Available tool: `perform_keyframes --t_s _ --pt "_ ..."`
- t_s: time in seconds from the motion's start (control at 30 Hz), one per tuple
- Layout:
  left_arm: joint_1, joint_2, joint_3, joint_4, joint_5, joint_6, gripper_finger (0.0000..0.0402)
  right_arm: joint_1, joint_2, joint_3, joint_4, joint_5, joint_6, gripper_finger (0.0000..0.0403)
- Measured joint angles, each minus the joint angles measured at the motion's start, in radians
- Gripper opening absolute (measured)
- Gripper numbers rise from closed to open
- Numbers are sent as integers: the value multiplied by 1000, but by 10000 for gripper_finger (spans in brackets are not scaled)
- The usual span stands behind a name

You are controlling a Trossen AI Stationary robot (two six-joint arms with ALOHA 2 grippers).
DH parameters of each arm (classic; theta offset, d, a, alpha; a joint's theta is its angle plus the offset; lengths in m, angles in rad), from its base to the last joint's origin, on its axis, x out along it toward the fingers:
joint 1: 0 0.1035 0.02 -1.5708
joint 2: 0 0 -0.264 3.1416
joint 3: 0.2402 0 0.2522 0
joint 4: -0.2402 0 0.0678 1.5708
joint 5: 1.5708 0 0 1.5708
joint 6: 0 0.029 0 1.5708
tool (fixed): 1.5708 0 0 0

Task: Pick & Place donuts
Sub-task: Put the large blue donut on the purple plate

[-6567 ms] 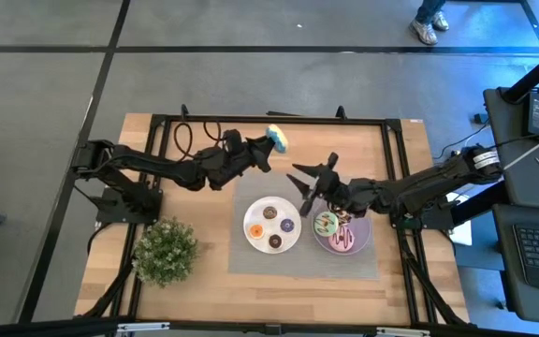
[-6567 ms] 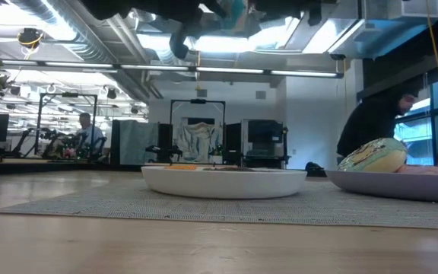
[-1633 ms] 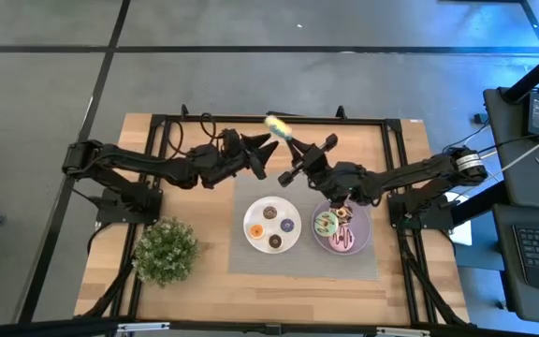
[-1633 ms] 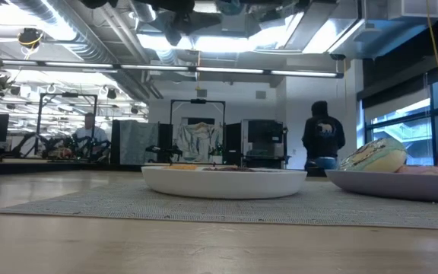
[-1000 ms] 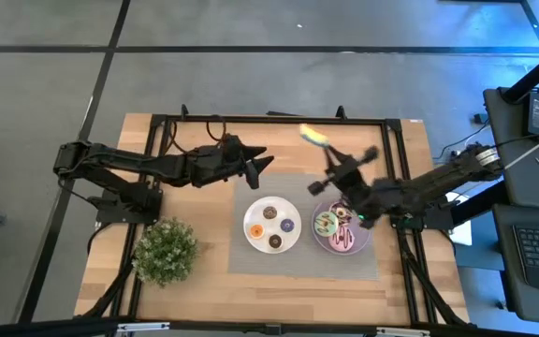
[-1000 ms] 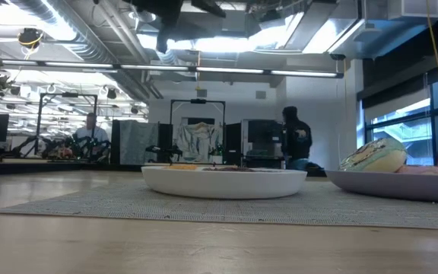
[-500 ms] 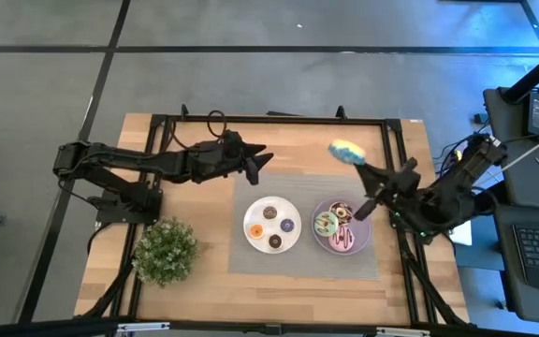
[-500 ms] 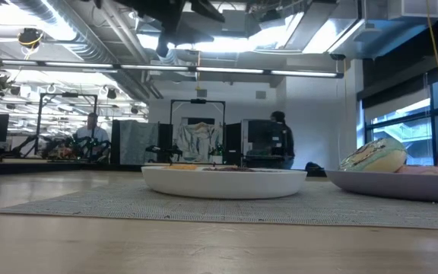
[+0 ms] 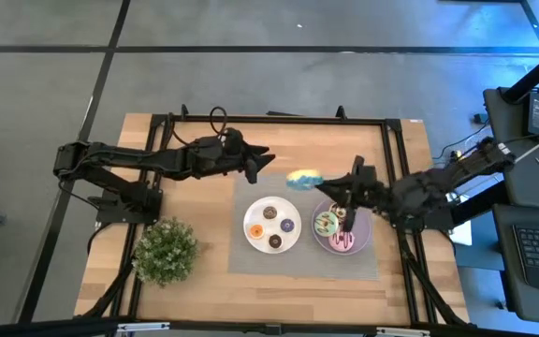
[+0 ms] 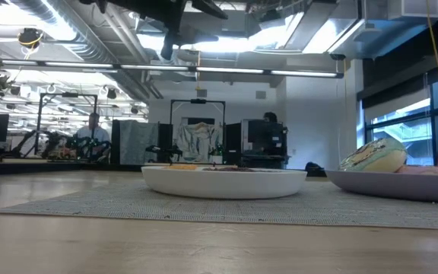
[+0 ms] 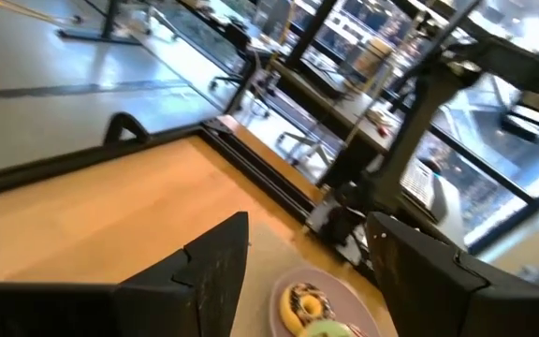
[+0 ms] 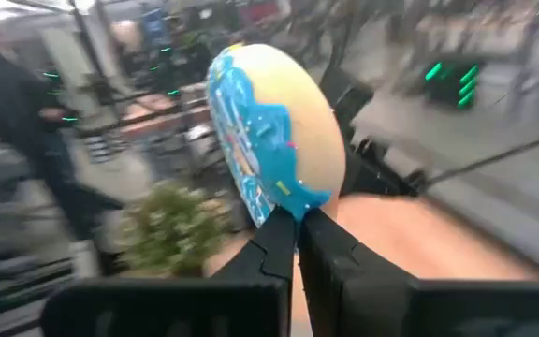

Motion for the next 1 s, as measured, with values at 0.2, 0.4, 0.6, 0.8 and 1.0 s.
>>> perform_keyframes --t_s 0.2,0.4,0.6,0.8,1.0 --pt "-1 0 0 -3 85 -19 214 -74 -138 1 -388 -347 398 13" --pt "-1 0 0 -7 98 -26 212 -79 -200 1 -897 -557 696 13" --pt "-1 0 0 -8 98 -26 213 -87 -200 0 -1244 -776 809 14" --pt "-1 0 0 -8 97 -26 214 -113 -191 0 -1252 -865 807 14" --pt "3 0 0 -8 97 -26 212 -189 -192 -102 -1242 -917 707 14"
